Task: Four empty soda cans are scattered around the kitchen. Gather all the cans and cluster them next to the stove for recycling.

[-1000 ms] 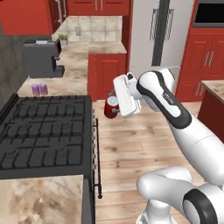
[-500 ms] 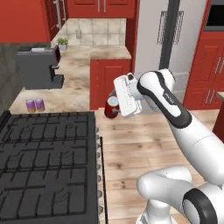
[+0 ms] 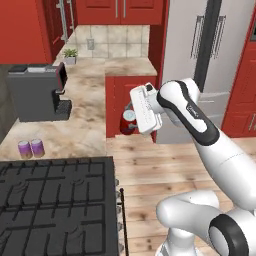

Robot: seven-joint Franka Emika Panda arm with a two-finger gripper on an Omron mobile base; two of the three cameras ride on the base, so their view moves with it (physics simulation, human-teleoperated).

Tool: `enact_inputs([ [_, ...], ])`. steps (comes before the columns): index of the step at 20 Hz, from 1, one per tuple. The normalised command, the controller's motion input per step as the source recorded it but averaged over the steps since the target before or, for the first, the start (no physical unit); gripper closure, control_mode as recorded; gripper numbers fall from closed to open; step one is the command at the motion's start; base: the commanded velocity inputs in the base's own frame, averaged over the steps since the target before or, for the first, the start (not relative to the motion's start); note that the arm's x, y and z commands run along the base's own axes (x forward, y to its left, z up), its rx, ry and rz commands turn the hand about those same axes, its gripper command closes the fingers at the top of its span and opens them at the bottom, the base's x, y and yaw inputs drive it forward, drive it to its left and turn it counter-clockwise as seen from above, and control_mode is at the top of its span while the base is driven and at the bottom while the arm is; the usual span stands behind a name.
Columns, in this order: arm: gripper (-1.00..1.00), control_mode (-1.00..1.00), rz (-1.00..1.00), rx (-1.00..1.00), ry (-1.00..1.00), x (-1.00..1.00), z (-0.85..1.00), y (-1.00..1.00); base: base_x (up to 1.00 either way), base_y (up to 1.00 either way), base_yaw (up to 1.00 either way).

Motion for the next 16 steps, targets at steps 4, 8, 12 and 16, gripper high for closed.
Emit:
enact_inputs([
  [4,1.0,1.0,0.0,0.0,0.0,0.0,0.0,0.0,0.84,0.19,0.07],
  [8,1.0,1.0,0.0,0.0,0.0,0.0,0.0,0.0,0.75,0.22,0.2],
  [12,1.0,1.0,0.0,0.0,0.0,0.0,0.0,0.0,0.53,0.14,0.29],
  [16,1.0,1.0,0.0,0.0,0.0,0.0,0.0,0.0,0.39,0.09,0.35],
])
